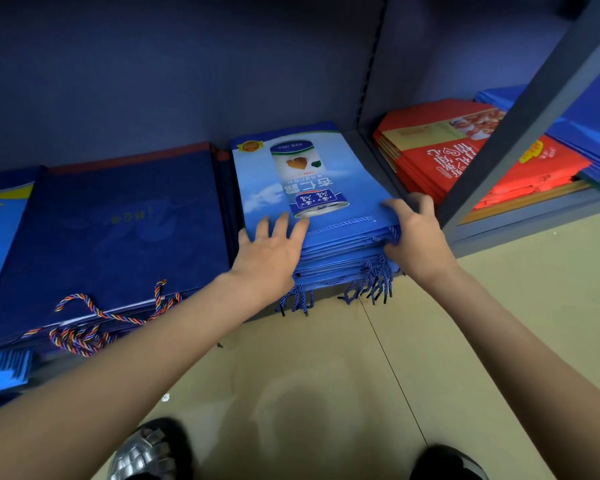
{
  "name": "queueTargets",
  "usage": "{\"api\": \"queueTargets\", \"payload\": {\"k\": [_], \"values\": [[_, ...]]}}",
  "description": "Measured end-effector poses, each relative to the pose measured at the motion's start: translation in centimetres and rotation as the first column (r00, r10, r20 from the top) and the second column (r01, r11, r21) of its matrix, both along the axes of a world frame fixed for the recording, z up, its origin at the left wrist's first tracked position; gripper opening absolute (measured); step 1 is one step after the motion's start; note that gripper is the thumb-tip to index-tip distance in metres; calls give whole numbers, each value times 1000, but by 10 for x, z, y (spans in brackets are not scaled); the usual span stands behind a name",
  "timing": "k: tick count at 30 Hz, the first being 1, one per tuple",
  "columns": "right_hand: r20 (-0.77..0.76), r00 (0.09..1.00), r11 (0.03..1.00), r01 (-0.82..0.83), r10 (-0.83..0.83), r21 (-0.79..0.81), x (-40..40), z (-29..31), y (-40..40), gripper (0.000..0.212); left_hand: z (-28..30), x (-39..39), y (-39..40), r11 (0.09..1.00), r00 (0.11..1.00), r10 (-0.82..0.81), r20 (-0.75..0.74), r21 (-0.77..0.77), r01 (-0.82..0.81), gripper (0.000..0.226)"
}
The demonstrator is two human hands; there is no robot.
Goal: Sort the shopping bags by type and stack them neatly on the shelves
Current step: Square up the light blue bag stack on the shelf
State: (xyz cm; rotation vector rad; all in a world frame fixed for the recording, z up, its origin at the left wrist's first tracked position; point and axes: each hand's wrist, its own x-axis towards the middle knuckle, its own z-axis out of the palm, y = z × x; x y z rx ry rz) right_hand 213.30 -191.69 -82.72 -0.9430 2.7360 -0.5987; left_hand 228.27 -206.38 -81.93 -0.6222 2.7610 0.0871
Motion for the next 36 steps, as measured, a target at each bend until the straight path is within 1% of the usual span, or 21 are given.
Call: {"api": "queueTargets", "payload": {"k": [2,3,5,7,9,10,12,13,14,16,20,22,24,25,27,28,30,31,33,35,36], "values": [[33,999,997,12,-9,-72,13,-6,14,64,-6,10,4,999,999,34,8,20,-34,89],[22,1000,997,-6,8,-76,21,-10,21,65,-8,13,6,999,999,39,5,13,-39,89],[5,998,998,-62,63,-11,33,-17,33,73,-11,15,9,998,998,53,-15,19,-53,89],[3,998,998,-60,60,25,33,-19,40,79,-11,12,10,993,995,92,-35,80,-89,86],[-11,1000,999,-27,27,-24,28,-15,38,81,-11,8,9,978,988,146,-60,159,-135,82],[16,1000,998,7,-6,-68,25,-13,35,82,-11,7,7,972,984,165,-70,182,-150,80],[142,987,985,91,-71,-144,24,-12,25,85,-11,5,5,969,980,181,-79,184,-164,78],[201,975,980,124,-91,-155,25,-13,19,87,-12,3,3,970,980,182,-78,175,-166,78],[235,967,978,141,-102,-154,26,-16,14,87,-12,1,2,971,980,183,-73,170,-169,78],[248,961,974,162,-119,-161,23,-20,8,83,-11,-3,-1,971,983,179,-53,172,-167,81],[139,988,987,90,-72,-131,8,-23,17,75,-8,-4,-6,980,992,123,16,154,-124,97],[117,992,991,54,-39,-121,5,-26,23,77,-8,-2,-6,988,994,98,54,117,-104,103],[126,992,991,27,-10,-131,8,-31,27,82,-6,-2,-5,986,991,107,85,122,-117,108],[94,996,993,8,3,-122,11,-33,29,84,-4,-4,-4,984,988,115,100,125,-128,109],[-74,996,996,-46,40,-78,19,-34,33,84,-4,-7,1,986,987,121,104,99,-132,109],[-158,986,994,-69,55,-84,22,-34,33,82,-5,-9,5,990,990,117,82,71,-123,106],[-226,972,989,-87,59,-116,26,-33,30,82,-12,-9,11,993,994,112,2,26,-113,97],[-207,977,991,-76,52,-112,24,-33,26,82,-16,-9,13,993,992,120,-40,26,-119,92],[-72,997,996,-34,28,-87,17,-34,19,82,-19,-10,12,990,987,135,-87,39,-132,86],[67,997,997,-29,34,-75,10,-34,15,81,-18,-12,11,990,987,138,-81,44,-135,86],[92,995,997,-37,43,-66,7,-33,14,80,-16,-13,10,990,988,140,-71,46,-137,87]]}}
